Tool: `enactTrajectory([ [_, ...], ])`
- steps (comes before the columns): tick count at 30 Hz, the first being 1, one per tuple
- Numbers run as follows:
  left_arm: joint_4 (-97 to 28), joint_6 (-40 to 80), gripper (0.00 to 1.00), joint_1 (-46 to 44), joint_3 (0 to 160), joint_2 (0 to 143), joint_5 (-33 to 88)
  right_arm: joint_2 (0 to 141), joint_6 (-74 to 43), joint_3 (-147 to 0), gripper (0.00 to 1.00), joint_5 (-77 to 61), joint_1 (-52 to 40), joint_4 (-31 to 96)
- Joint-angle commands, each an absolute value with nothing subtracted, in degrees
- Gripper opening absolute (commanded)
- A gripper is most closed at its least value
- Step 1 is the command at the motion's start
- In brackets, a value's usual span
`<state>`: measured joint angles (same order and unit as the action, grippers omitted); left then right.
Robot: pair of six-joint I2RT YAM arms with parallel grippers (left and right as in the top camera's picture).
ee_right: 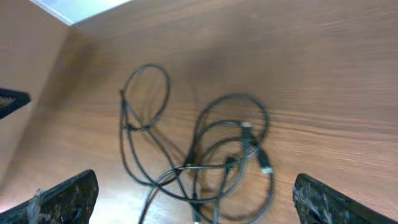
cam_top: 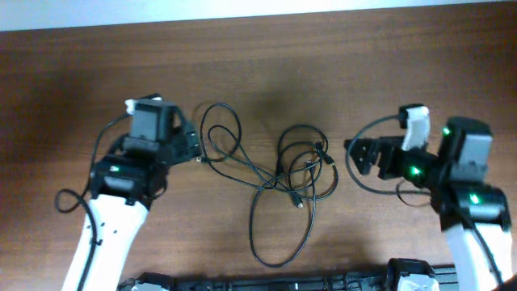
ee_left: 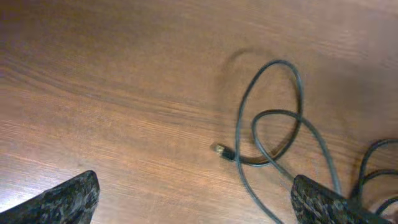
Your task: Untangle cables
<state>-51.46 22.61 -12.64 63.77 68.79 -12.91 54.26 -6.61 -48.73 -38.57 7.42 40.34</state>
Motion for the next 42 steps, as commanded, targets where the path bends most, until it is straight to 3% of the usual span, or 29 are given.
enactTrajectory([
  [1,-52.40,15.07,0.99,-8.88,64.58,68.45,-7.05,61.76,-4.75,-48.97,0.98,-43.13,1.37,36.36],
  [11,-52.58,15.09,0.99,-8.78,64.58,68.47,-7.05,86.74,-8.82,-48.99,0.99,-43.07,-21.71,13.34],
  [21,-52.60,15.09,0.99,-8.78,64.55,68.47,-7.05,90.26,-8.05,-49.52,0.98,-43.57,-23.62,10.74],
  [29,-52.60,15.09,0.99,-8.78,64.55,68.47,-7.05,90.28,0.69,-49.52,0.98,-42.85,-25.82,11.27],
  [36,-52.60,15.09,0.99,-8.78,64.55,68.47,-7.05,90.39,1.08,-49.52,0.79,-31.55,-33.34,9.61],
  [42,-52.60,15.09,0.99,-8.78,64.55,68.47,-7.05,90.50,1.08,-49.52,0.74,-26.11,-36.25,7.86],
])
